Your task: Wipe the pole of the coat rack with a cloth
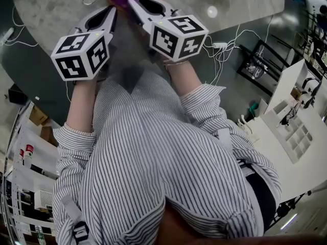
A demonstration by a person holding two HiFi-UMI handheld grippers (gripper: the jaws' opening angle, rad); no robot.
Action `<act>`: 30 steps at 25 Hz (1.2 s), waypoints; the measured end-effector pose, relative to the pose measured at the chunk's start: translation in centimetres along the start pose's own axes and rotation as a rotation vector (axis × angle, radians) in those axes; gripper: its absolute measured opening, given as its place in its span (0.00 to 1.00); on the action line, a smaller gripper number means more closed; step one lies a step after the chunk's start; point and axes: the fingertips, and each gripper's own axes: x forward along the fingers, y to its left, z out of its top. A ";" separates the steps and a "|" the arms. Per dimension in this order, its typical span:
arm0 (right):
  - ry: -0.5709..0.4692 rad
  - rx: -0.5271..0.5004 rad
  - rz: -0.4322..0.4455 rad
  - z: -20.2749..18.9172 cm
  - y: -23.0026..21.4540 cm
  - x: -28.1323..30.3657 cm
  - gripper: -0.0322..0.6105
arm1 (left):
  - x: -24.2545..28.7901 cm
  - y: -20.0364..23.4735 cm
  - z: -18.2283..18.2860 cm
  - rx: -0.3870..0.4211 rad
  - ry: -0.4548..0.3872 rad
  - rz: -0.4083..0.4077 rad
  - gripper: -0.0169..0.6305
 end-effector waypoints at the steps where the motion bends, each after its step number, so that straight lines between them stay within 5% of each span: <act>1: 0.001 0.000 -0.003 -0.2 0.1 -0.1 0.15 | -0.1 0.1 -0.2 0.002 0.003 -0.002 0.04; 19: 0.002 0.012 -0.047 -2.9 0.3 -1.8 0.15 | -0.2 -0.6 -2.8 -0.005 0.024 -0.040 0.04; 30: 0.038 -0.010 0.002 -4.3 0.2 -3.7 0.15 | -0.2 -1.7 -4.4 -0.052 0.010 0.005 0.04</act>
